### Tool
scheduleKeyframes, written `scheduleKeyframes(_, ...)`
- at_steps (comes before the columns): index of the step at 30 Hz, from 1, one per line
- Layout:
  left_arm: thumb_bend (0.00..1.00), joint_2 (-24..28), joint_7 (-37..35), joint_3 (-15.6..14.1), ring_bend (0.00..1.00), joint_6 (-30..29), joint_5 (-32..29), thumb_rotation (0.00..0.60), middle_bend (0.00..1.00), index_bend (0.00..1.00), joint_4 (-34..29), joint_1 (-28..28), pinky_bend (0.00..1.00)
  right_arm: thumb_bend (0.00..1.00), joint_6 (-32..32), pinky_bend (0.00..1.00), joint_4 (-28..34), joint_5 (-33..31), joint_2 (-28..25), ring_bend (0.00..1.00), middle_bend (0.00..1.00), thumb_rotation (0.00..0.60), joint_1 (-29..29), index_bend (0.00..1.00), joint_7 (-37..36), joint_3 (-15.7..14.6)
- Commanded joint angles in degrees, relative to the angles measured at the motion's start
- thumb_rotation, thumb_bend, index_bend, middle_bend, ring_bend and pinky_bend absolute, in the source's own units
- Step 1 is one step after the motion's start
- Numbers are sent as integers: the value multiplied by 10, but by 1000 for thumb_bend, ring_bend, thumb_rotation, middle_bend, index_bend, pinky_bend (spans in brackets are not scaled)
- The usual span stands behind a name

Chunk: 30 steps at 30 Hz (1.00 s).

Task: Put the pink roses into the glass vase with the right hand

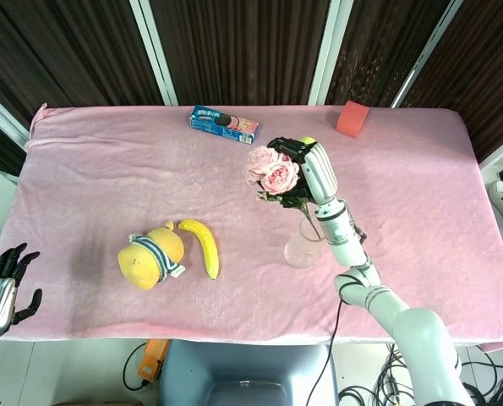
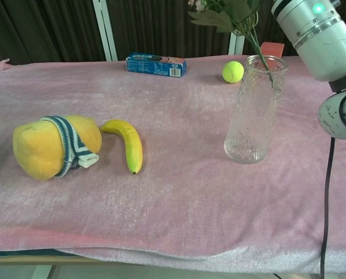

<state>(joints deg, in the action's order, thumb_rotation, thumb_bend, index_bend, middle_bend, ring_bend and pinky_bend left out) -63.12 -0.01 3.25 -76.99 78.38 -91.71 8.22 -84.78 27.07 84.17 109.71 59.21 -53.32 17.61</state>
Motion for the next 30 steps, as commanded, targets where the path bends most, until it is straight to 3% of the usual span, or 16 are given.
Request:
scheduleKeyframes(1, 442, 0, 0, 0, 1, 1, 0, 600, 33, 171, 1, 0, 273, 488, -4, 984, 5, 4, -3, 662, 632, 600, -9, 762, 5, -8)
scheduleKeyframes(16, 442, -1, -3, 2, 1, 0, -2, 600, 31, 171, 3, 0, 273, 488, -13, 892, 22, 18, -7, 561, 620, 600, -41, 641, -23, -34)
scheduleKeyframes(24, 442, -1, -3, 4, 1, -4, -4, 600, 31, 171, 1, -2, 273, 488, -40, 816, 46, 35, -19, 491, 515, 600, -69, 532, -26, -54)
scheduleKeyframes(30, 442, -1, -2, 3, 1, -5, -3, 600, 31, 171, 1, -2, 274, 488, -41, 742, 68, 46, -35, 367, 372, 600, -94, 384, -25, -73)
